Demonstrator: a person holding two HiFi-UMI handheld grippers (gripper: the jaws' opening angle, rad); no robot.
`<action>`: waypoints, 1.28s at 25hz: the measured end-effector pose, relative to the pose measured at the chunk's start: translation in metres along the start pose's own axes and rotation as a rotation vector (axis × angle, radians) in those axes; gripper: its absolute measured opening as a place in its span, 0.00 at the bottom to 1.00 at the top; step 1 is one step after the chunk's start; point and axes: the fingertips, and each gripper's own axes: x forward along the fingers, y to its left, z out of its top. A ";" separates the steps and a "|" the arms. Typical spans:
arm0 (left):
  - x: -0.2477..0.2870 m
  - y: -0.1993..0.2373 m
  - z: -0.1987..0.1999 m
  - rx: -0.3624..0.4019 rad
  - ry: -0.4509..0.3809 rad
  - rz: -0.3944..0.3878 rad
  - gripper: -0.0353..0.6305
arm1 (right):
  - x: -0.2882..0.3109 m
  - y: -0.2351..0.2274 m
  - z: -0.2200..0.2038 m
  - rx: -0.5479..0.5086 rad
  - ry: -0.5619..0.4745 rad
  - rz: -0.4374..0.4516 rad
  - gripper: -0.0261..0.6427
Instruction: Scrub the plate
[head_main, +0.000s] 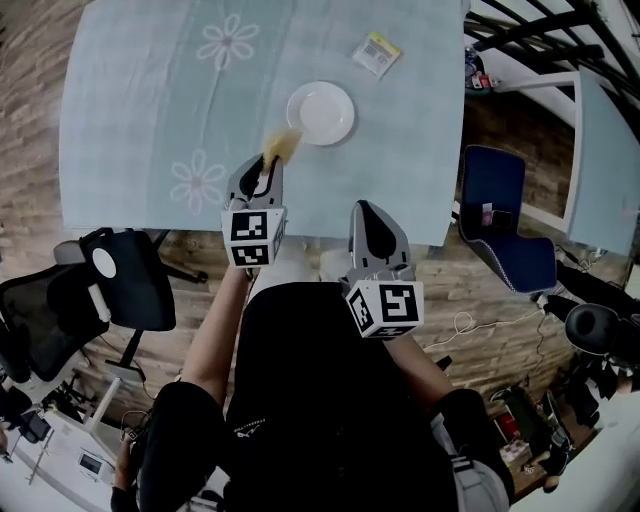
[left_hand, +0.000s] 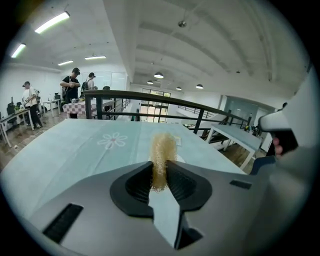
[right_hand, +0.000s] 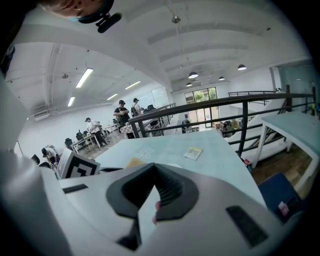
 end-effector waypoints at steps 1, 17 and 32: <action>-0.012 -0.002 0.003 0.001 -0.020 -0.014 0.17 | -0.003 0.007 0.001 -0.010 -0.009 0.001 0.05; -0.193 -0.044 0.057 -0.017 -0.312 -0.217 0.17 | -0.080 0.094 0.017 -0.059 -0.156 0.031 0.05; -0.287 -0.083 0.104 0.083 -0.610 -0.304 0.17 | -0.136 0.137 0.047 -0.153 -0.368 0.073 0.05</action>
